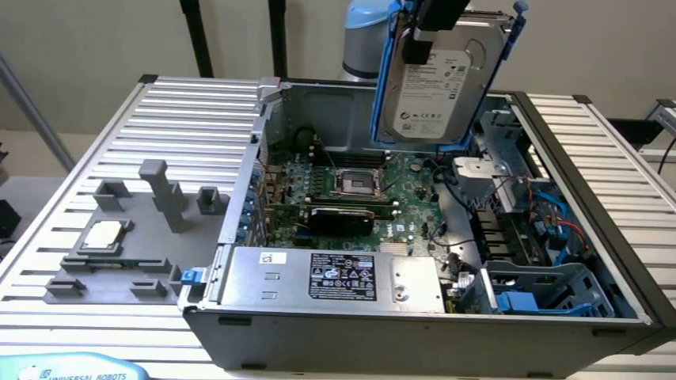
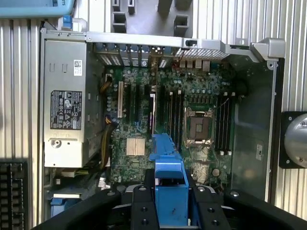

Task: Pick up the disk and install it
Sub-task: 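Pick up the disk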

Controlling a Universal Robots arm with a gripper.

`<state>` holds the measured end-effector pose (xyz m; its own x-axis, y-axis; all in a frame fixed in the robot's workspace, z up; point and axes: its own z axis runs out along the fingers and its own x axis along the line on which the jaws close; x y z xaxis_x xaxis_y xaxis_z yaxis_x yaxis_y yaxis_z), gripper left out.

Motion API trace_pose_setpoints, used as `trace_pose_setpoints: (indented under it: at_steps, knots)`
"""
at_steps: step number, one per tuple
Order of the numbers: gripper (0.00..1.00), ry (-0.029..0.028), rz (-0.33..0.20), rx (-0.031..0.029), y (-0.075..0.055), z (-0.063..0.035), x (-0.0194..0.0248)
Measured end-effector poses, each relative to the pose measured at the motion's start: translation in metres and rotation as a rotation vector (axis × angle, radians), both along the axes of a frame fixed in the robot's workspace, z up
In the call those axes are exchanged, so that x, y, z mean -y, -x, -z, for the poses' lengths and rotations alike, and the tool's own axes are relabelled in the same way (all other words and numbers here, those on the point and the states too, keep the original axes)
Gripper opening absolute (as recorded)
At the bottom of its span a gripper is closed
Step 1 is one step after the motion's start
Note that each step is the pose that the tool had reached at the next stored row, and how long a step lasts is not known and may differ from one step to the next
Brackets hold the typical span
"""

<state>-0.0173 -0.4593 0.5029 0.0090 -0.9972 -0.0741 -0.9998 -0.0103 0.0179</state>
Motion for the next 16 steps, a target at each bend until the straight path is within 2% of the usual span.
trace_pose_setpoints:
  at_steps: [9, 10, 16]
  knots:
    - [0.33, 0.0000, 0.000, 0.0001, -0.016, 0.0013, 0.0230]
    - [0.33, -0.0001, 0.000, 0.0001, -0.020, 0.0016, 0.0312]
    - [0.33, 0.0000, 0.000, 0.0000, -0.028, 0.0020, 0.0482]
